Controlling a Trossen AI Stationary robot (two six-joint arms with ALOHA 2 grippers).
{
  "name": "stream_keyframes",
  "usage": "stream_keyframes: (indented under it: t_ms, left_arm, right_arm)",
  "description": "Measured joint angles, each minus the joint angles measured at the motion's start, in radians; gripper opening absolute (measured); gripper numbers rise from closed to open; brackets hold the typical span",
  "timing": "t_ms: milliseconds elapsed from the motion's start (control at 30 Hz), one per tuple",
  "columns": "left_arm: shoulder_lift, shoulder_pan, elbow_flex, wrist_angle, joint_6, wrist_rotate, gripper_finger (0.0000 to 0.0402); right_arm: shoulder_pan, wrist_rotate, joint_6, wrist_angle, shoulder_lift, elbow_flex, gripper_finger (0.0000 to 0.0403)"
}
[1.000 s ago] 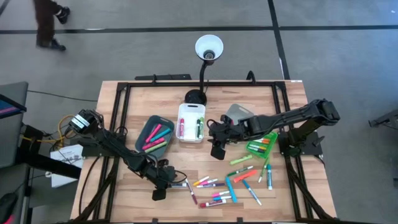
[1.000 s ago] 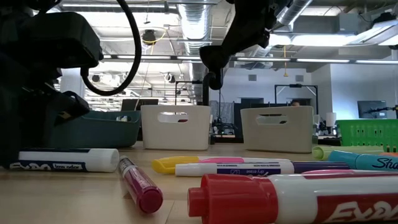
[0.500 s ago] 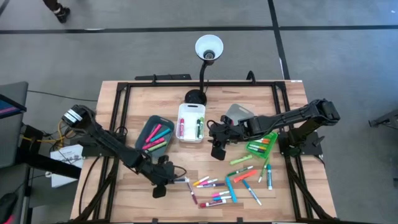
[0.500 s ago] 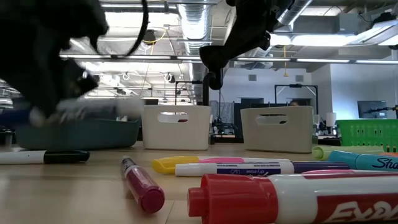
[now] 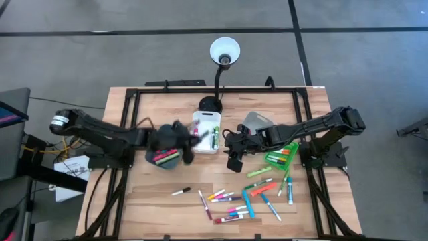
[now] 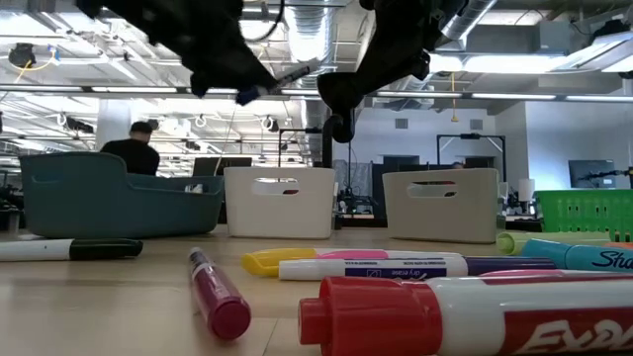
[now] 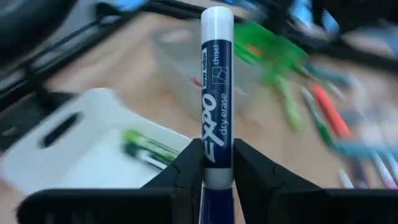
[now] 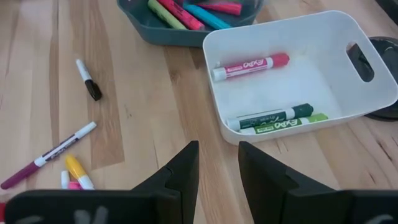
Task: Pick & Place Markers
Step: Put the blue dry erase marker into the white bin
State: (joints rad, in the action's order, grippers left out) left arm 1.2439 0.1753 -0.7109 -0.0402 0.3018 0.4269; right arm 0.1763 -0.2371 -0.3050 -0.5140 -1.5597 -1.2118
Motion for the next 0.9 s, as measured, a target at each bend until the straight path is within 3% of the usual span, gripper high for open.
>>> stream_keyframes:
  t_ms: [133,267,600,900]
  left_arm:
    - [0.047,-0.137,-0.002,-0.034,0.147,-0.001,0.0073]
    - [0.136,-0.205,-0.002,-0.042,0.239,-0.029,0.0074]
    - [0.290,-0.223,-0.001,-0.080,0.253,-0.032,0.0076]
    - [0.329,-0.221,-0.001,-0.084,0.169,-0.031,0.0079]
  right_arm:
    - [-0.002,-0.001,0.000,0.000,0.000,0.000,0.0102]
    - [-0.002,-0.002,0.001,0.000,0.000,0.000,0.0102]
    - [-0.002,-0.002,0.007,-0.001,0.000,0.000,0.0102]
    - [-0.002,-0.002,0.026,-0.001,0.000,0.000,0.0102]
